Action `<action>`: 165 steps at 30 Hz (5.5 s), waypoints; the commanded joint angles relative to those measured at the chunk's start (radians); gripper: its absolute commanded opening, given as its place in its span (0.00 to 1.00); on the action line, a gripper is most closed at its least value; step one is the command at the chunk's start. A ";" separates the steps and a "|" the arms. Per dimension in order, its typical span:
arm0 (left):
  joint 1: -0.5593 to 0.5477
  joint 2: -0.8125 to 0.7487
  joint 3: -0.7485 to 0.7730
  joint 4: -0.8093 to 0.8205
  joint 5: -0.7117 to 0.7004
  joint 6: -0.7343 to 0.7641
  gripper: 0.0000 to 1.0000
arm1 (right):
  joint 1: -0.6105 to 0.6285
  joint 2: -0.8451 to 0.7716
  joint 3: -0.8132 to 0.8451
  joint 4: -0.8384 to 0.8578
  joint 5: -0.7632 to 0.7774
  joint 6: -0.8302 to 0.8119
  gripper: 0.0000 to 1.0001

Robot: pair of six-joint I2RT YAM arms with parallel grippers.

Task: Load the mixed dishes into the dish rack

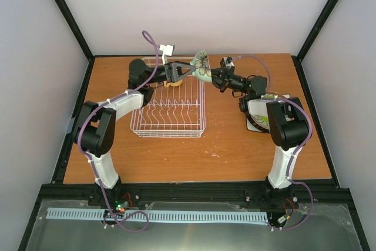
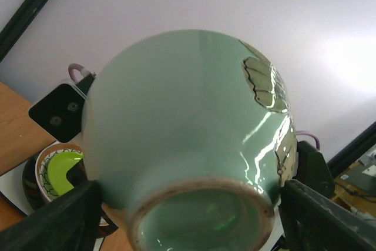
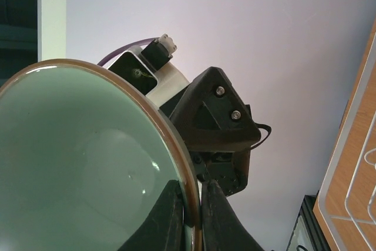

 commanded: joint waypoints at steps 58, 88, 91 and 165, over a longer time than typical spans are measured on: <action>0.017 -0.219 0.038 -0.612 -0.004 0.493 0.01 | 0.017 0.078 0.056 0.177 0.030 -0.019 0.51; -0.079 0.183 0.889 -1.983 -0.994 1.266 0.00 | -0.396 -0.049 -0.427 -0.165 0.097 -0.677 0.49; -0.109 0.183 0.858 -1.993 -1.112 1.272 0.01 | -0.416 -0.038 -0.424 -0.234 0.101 -0.753 0.49; -0.231 0.057 0.908 -1.717 -1.315 1.239 1.00 | -0.497 -0.491 -0.405 -0.909 0.214 -1.227 0.55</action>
